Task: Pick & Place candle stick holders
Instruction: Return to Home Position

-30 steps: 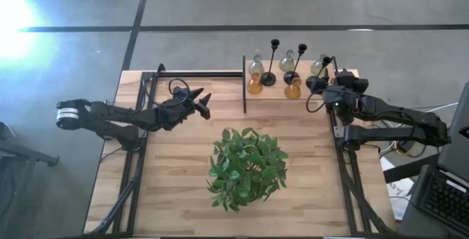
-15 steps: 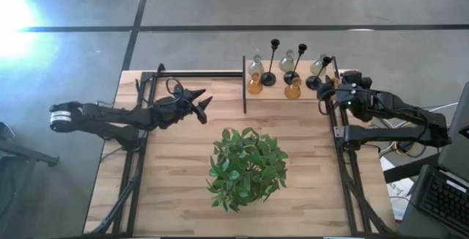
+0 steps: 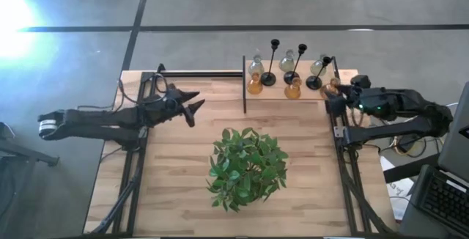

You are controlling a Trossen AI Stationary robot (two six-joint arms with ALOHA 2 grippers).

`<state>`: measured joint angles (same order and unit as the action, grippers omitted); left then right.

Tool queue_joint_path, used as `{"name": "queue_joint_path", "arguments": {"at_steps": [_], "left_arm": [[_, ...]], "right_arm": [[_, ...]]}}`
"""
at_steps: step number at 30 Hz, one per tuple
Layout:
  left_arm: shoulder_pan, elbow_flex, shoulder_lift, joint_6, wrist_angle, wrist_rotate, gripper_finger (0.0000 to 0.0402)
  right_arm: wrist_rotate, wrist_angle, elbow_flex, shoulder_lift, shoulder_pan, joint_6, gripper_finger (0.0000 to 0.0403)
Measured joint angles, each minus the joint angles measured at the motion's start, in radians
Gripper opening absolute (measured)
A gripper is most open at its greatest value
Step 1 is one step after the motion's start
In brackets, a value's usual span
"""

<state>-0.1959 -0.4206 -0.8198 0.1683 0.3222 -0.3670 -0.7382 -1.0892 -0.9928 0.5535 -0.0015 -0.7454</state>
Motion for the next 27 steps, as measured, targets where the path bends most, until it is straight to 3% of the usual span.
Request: {"name": "queue_joint_path", "arguments": {"at_steps": [9,12,15,19,27], "left_arm": [[-0.016,0.000,0.257,0.086,-0.303,0.181,0.0200],[-0.019,0.000,0.322,0.091,-0.402,0.253,0.0165],[-0.019,0.007,0.363,0.052,-0.468,0.303,0.0104],[-0.020,0.078,0.395,-0.009,-0.402,0.330,0.0016],[-0.026,0.361,0.418,0.023,0.060,0.387,0.0004]], "right_arm": [[0.289,-0.013,-0.008,-0.089,0.108,-0.135,0.0249],[0.303,-0.011,0.043,-0.137,0.129,-0.187,0.0239],[0.261,0.035,0.091,-0.206,0.131,-0.187,0.0223],[0.203,0.179,0.151,-0.300,0.130,-0.108,0.0202],[0.220,0.451,0.191,-0.413,0.130,0.102,0.0180]]}}
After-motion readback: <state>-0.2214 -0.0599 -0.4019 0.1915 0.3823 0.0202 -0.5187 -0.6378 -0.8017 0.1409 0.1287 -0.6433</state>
